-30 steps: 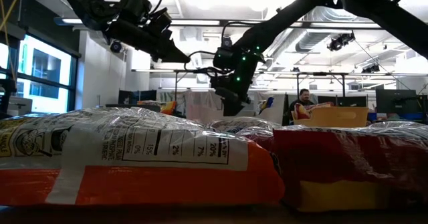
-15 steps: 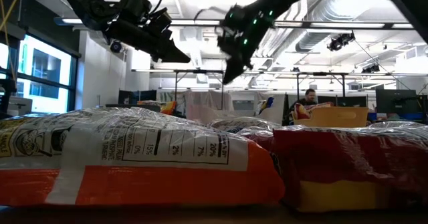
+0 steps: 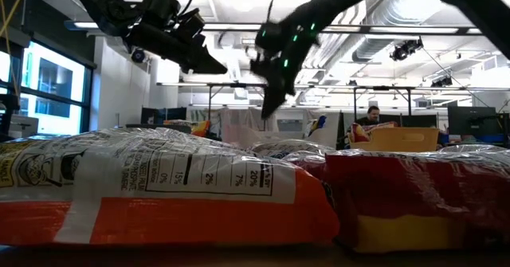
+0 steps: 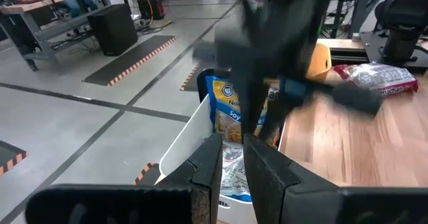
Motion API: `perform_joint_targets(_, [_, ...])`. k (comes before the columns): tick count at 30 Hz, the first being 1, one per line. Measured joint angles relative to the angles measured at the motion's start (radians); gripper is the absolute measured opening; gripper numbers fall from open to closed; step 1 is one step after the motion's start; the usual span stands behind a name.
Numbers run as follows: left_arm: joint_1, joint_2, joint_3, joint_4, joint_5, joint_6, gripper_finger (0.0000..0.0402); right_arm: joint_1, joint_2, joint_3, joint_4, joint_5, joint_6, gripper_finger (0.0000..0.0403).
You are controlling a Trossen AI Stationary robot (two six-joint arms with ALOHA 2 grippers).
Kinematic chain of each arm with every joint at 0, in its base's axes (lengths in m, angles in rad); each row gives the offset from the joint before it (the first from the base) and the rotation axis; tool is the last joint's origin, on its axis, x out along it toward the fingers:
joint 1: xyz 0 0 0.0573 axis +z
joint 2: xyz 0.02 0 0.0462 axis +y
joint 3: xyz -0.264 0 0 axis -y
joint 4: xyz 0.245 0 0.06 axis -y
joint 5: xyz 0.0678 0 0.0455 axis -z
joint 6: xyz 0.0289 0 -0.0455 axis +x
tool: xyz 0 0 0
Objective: Sort Maruchan noodles
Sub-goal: Remove the blue noodle pack from the white bin
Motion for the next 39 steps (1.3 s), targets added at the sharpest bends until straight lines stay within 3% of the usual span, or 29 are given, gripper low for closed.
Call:
perform_joint_targets(5, [0.0, 0.0, -0.001, -0.012, -0.001, 0.0, 0.0051, 0.0, 0.085, -0.001, 0.043, 0.065, -0.019, 0.0122])
perform_joint_targets(8, [0.001, 0.0, -0.001, -0.012, -0.003, 0.0, 0.0051, -0.005, 0.103, 0.0, 0.078, 0.089, -0.027, 0.0145])
perform_joint_targets(20, [0.001, 0.0, -0.001, -0.012, -0.001, 0.001, 0.0051, -0.021, 0.09, 0.001, 0.081, 0.12, -0.013, 0.0143])
perform_joint_targets(25, [0.0, 0.0, -0.001, -0.019, -0.001, 0.001, 0.0051, -0.031, 0.114, 0.0, 0.078, 0.081, -0.008, 0.0142])
perform_joint_targets(29, [0.0, 0.0, -0.001, -0.015, -0.001, 0.001, 0.0051, -0.037, 0.114, 0.0, 0.076, 0.062, 0.007, 0.0117])
perform_joint_targets(34, [0.0, 0.0, -0.001, -0.015, -0.001, 0.001, 0.0051, -0.048, 0.119, 0.0, 0.074, 0.041, 0.004, 0.002])
perform_joint_targets(39, [0.0, 0.0, 0.0, -0.013, 0.0, 0.001, 0.0051, -0.056, 0.124, 0.0, 0.069, -0.008, -0.007, 0.0011])
